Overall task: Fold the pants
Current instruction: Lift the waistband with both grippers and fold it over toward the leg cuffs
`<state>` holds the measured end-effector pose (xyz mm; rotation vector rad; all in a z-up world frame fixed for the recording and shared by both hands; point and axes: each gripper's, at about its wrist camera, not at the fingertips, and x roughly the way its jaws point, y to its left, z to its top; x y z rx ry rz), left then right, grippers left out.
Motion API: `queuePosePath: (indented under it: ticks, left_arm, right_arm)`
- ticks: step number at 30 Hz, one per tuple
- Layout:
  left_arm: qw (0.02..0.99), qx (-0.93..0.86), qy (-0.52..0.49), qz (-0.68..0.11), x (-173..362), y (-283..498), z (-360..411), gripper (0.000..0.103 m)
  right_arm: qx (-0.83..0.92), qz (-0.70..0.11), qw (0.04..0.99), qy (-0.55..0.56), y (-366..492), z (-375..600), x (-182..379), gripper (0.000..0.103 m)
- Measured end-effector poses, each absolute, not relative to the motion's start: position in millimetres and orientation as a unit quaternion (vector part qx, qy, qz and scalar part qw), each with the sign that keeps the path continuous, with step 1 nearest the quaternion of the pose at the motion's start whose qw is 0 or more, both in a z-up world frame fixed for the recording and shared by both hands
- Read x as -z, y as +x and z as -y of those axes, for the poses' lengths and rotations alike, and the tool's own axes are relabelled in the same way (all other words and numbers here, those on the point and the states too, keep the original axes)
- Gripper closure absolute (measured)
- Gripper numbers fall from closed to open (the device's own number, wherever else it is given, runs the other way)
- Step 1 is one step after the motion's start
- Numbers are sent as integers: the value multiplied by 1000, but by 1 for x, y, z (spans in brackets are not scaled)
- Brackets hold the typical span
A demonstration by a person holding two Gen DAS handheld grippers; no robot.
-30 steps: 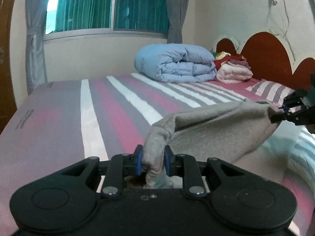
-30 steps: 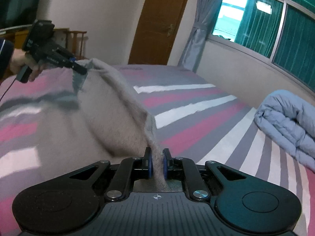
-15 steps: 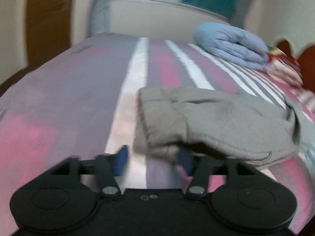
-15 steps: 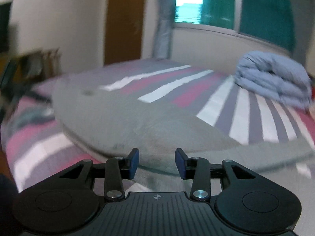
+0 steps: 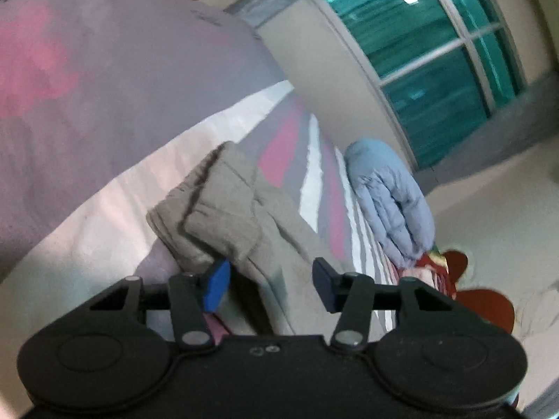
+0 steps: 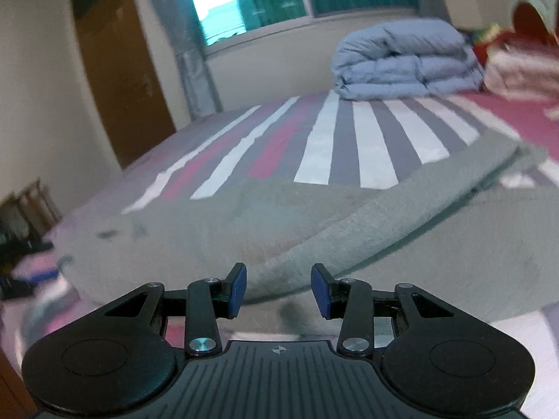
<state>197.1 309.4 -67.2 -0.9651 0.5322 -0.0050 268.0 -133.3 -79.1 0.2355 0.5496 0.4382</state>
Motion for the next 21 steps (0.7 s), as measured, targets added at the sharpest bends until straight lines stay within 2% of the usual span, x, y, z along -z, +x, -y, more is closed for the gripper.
queuePosePath:
  ticks: [1, 2, 3, 4, 5, 12, 13, 14, 17, 19, 21]
  left_arm:
    - [850, -2, -464, -251, 70, 199, -311, 70]
    - [849, -11, -465, -252, 73, 201, -313, 72]
    - [849, -20, -462, -256, 74, 203, -314, 79]
    - [850, -28, -458, -258, 76, 204, -315, 84]
    - [851, -28, -456, -259, 77, 205, -315, 84]
    - [869, -18, -417, -264, 70, 206, -315, 85]
    - [871, -14, -413, -264, 68, 209, -317, 87]
    - [874, -4, -410, -260, 61, 215, -317, 88]
    - [901, 44, -380, -207, 20, 228, -322, 89]
    - [908, 76, -384, -149, 1, 222, -325, 92]
    - [915, 84, -372, -128, 5, 210, -326, 92]
  right_arm:
    - [-213, -275, 928, 132, 271, 133, 79, 60]
    - [-210, -282, 924, 148, 275, 134, 79, 56]
    - [-206, -291, 920, 165, 279, 135, 80, 53]
    - [-203, -296, 916, 178, 282, 136, 81, 46]
    - [-200, -305, 911, 194, 288, 135, 82, 42]
    - [-164, -399, 854, 290, 323, 137, 102, 42]
    - [-157, -409, 845, 306, 326, 140, 107, 58]
    - [-153, -411, 842, 315, 329, 142, 107, 92]
    - [-179, -390, 844, 322, 337, 148, 92, 93]
    - [-223, -290, 875, 317, 323, 158, 54, 92]
    - [-246, -209, 900, 294, 298, 167, 30, 92]
